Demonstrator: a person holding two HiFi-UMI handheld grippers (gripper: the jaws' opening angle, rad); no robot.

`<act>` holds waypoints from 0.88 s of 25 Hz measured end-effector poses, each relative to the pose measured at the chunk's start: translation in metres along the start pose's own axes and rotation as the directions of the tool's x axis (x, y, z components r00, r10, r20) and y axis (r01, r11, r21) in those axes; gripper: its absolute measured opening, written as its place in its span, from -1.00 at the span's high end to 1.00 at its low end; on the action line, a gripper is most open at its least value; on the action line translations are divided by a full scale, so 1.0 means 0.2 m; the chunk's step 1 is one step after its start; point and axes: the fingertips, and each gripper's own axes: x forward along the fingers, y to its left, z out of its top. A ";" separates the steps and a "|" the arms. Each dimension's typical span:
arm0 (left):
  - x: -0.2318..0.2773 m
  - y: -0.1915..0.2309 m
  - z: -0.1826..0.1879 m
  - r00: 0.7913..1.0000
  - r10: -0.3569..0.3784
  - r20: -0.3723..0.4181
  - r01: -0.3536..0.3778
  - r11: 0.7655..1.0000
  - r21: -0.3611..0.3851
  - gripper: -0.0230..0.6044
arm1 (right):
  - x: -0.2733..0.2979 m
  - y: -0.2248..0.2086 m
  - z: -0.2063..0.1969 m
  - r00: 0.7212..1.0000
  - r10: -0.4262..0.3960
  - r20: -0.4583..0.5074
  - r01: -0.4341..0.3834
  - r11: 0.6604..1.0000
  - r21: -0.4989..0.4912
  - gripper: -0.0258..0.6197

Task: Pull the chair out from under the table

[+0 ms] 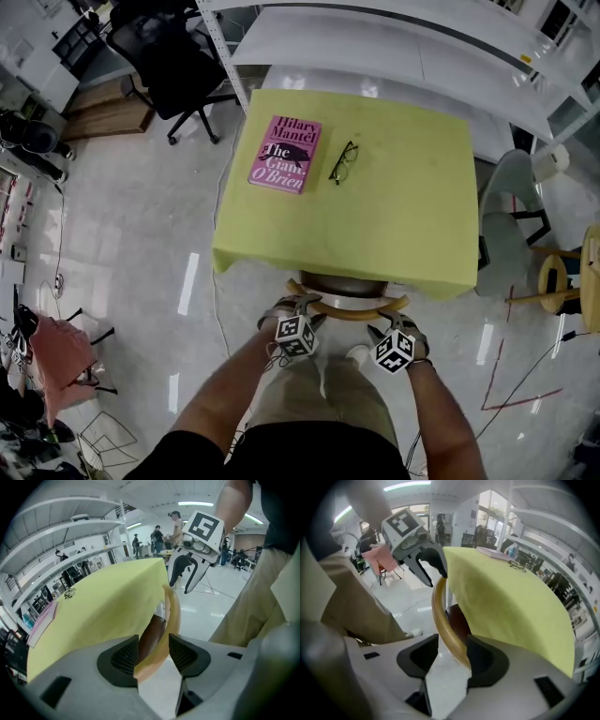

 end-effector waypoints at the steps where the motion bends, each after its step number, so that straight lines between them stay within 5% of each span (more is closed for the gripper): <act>1: 0.01 0.00 -0.01 1.000 -0.007 -0.006 0.007 1.000 0.011 0.34 | 0.02 0.01 -0.01 1.000 0.010 -0.020 -0.011 0.999 -0.036 0.41; 10: 0.13 -0.07 -0.07 0.991 -0.117 -0.070 0.121 0.990 0.068 0.31 | 0.18 0.04 -0.03 0.993 0.071 -0.099 -0.086 0.984 -0.159 0.38; 22: 0.24 -0.12 -0.11 0.974 -0.205 -0.092 0.209 0.977 0.036 0.31 | 0.32 0.08 -0.03 0.985 0.109 -0.132 -0.134 0.971 -0.198 0.38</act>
